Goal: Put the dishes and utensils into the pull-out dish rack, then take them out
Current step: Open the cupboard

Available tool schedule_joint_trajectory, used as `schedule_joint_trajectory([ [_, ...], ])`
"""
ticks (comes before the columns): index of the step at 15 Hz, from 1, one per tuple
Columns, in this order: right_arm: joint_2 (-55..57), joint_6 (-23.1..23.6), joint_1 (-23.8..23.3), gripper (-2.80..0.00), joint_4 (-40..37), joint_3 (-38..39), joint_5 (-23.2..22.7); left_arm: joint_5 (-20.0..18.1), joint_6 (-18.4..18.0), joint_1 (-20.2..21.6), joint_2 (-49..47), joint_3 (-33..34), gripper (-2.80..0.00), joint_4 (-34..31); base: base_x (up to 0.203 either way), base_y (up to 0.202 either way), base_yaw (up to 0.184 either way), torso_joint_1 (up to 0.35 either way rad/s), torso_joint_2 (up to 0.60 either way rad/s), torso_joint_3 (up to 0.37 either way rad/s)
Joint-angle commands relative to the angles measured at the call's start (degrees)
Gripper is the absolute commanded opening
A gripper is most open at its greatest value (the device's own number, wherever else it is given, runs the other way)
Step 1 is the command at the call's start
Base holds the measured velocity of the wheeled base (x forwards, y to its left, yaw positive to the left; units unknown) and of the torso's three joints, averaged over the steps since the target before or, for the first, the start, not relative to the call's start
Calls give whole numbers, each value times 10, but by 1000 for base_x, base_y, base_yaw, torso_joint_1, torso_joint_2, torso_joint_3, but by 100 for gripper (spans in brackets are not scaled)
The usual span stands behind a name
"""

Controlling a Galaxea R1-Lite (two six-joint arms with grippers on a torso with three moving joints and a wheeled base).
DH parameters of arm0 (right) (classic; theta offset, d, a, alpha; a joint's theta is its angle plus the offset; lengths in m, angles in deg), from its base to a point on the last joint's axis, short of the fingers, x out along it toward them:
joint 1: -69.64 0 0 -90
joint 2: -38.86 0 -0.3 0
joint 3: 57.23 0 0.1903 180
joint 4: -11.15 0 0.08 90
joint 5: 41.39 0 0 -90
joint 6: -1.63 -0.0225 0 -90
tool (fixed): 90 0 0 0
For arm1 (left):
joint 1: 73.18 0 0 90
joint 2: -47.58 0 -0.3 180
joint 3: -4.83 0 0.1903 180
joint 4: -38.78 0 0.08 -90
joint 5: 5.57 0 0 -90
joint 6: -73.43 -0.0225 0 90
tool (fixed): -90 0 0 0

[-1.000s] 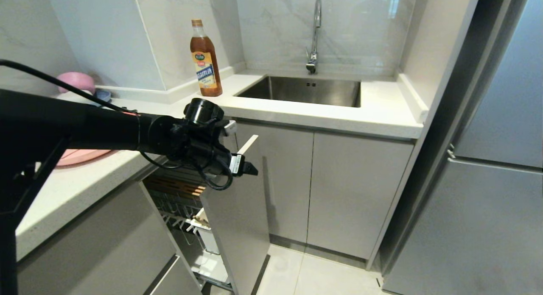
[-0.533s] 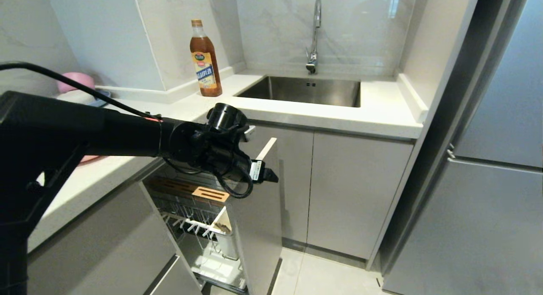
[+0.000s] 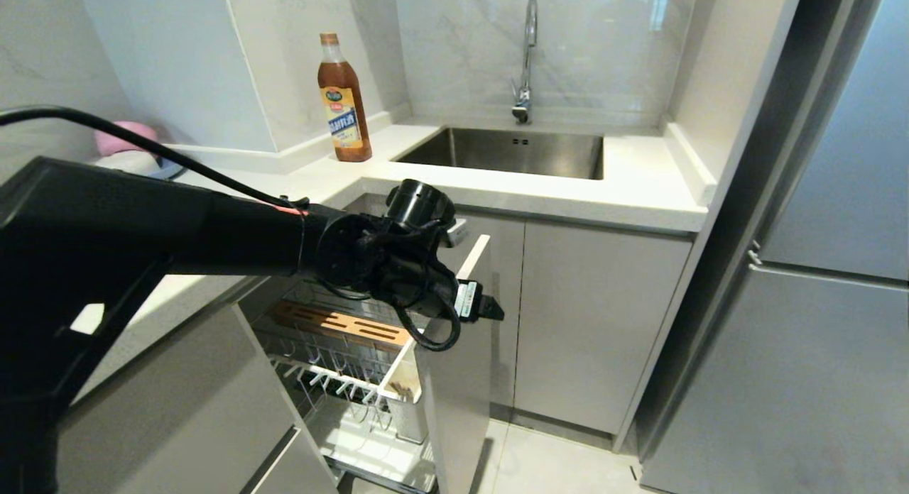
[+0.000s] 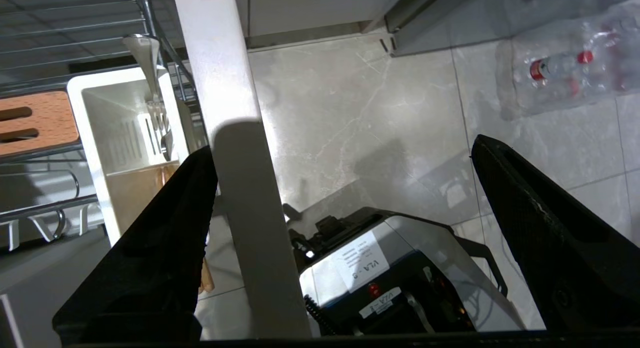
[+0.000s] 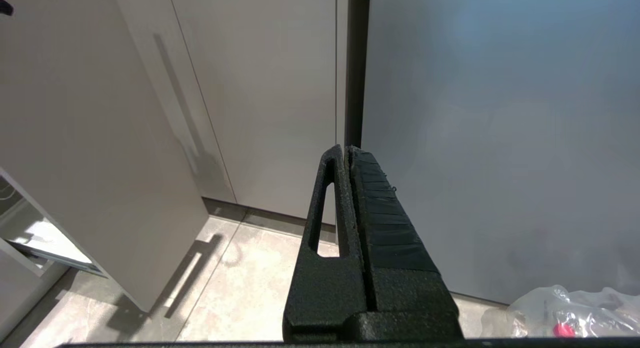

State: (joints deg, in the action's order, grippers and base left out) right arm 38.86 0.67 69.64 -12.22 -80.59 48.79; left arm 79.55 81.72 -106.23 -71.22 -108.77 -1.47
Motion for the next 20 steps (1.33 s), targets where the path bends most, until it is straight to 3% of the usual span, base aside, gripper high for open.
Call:
schedule_joint_trajectory([
  [1,1,0,0,-280,0,0,0,0,1,-13,-1,0,0,-1,0,0,0,0,0,0],
  [8,1,0,0,-280,-1,0,0,0,13,-56,-6,-13,0,-2,0,0,0,0,0,0],
  [15,1,0,0,-280,0,0,0,5,13,-55,4,-12,0,-3,0,0,0,0,0,0],
  [19,1,0,0,-280,0,0,0,10,12,-48,66,-9,0,-4,0,0,0,0,0,0],
  [20,1,0,0,-280,0,0,0,10,9,-44,98,-5,-229,-4,0,0,0,0,0,0],
])
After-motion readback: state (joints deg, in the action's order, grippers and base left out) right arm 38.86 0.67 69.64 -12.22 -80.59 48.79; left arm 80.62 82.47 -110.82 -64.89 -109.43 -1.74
